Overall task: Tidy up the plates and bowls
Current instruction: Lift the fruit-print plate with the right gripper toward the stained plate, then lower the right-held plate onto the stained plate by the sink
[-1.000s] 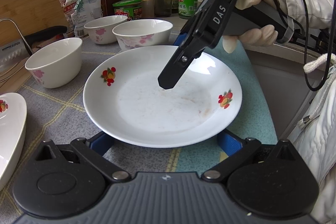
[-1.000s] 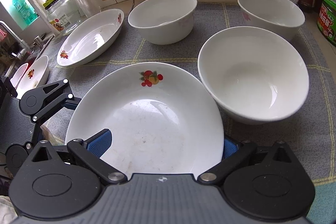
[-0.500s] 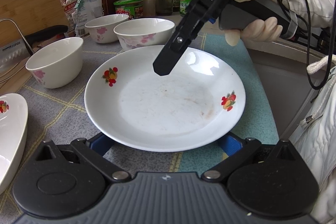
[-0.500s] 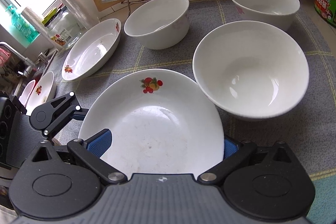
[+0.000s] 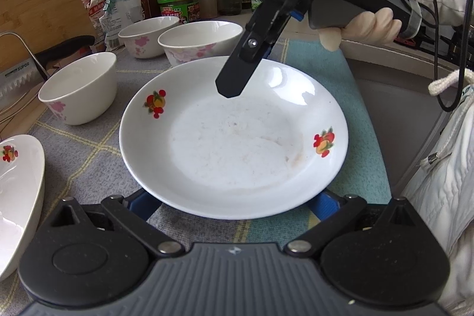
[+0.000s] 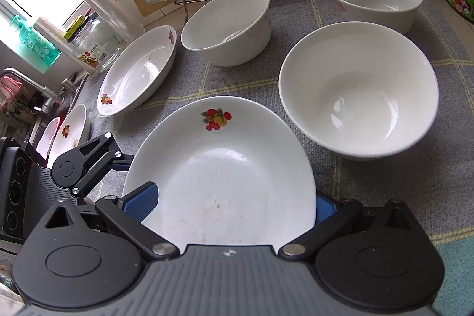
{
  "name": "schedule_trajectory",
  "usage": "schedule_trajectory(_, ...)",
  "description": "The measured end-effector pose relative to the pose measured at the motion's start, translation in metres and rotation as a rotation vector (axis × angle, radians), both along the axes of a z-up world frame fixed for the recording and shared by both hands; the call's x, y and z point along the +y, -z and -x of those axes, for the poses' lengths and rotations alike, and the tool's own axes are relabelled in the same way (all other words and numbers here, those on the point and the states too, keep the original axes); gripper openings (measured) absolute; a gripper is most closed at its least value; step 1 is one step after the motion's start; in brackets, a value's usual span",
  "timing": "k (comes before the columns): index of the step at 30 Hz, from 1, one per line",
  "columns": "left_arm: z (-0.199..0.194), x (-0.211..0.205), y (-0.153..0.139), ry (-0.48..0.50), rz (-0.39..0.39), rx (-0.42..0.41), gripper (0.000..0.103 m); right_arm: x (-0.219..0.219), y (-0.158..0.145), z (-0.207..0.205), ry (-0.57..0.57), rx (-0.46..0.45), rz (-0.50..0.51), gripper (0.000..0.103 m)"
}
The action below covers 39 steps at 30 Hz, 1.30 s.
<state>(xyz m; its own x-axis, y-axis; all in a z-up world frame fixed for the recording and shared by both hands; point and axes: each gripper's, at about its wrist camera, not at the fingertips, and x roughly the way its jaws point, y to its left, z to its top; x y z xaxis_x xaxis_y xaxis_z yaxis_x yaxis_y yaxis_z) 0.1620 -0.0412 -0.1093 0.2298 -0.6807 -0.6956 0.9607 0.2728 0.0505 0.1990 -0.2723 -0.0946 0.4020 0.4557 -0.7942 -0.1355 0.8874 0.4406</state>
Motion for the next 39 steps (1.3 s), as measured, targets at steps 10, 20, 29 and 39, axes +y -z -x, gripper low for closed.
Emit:
schedule_trajectory(10,0.01,0.007,-0.008,-0.033,0.001,0.012,0.1,0.013,-0.007,0.001,-0.03,0.001,0.025,0.103)
schedule_trajectory(20,0.034,0.021,-0.023,-0.161,0.002,0.015,0.1,0.028,-0.019,-0.002,-0.136,-0.01,0.024,0.103)
schedule_trajectory(29,0.063,0.032,-0.033,-0.324,-0.001,0.02,0.1,0.049,-0.026,-0.008,-0.281,-0.025,0.014,0.103)
schedule_trajectory(39,0.07,0.062,-0.036,-0.396,0.014,0.026,0.1,0.086,-0.025,-0.014,-0.359,-0.025,0.012,0.103)
